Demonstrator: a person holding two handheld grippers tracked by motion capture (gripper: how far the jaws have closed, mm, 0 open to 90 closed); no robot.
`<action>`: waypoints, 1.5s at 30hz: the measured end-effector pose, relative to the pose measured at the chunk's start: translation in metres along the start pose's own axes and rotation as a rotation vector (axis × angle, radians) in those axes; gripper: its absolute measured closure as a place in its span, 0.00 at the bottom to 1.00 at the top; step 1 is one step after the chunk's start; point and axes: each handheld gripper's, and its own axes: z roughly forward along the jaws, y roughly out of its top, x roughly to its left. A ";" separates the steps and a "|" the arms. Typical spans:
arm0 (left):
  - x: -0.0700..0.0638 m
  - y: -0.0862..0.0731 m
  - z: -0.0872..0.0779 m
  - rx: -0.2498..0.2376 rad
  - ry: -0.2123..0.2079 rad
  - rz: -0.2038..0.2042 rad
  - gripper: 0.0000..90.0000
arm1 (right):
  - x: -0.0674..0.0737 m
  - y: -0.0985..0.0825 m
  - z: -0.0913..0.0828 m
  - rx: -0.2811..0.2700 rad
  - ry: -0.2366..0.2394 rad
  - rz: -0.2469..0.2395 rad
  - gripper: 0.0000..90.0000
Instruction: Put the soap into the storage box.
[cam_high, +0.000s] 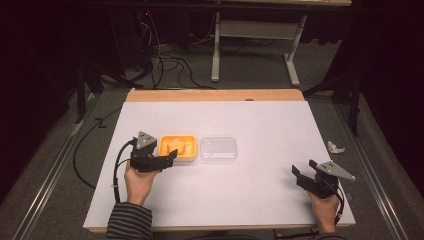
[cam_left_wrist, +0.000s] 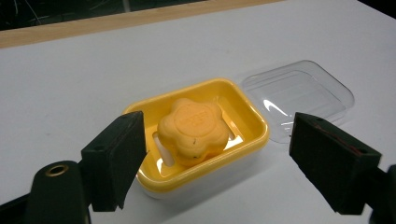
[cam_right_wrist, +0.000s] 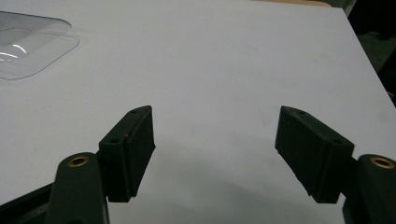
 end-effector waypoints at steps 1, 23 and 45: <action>0.000 -0.001 -0.001 -0.002 -0.003 -0.003 0.21 | 0.000 0.000 0.000 0.000 -0.001 -0.002 0.32; -0.003 -0.020 -0.021 -0.044 -0.010 -0.035 0.22 | 0.000 0.000 0.000 -0.002 0.003 -0.002 0.32; -0.005 -0.039 -0.025 -0.048 -0.018 -0.071 0.22 | 0.000 0.000 0.000 -0.001 0.003 -0.007 0.32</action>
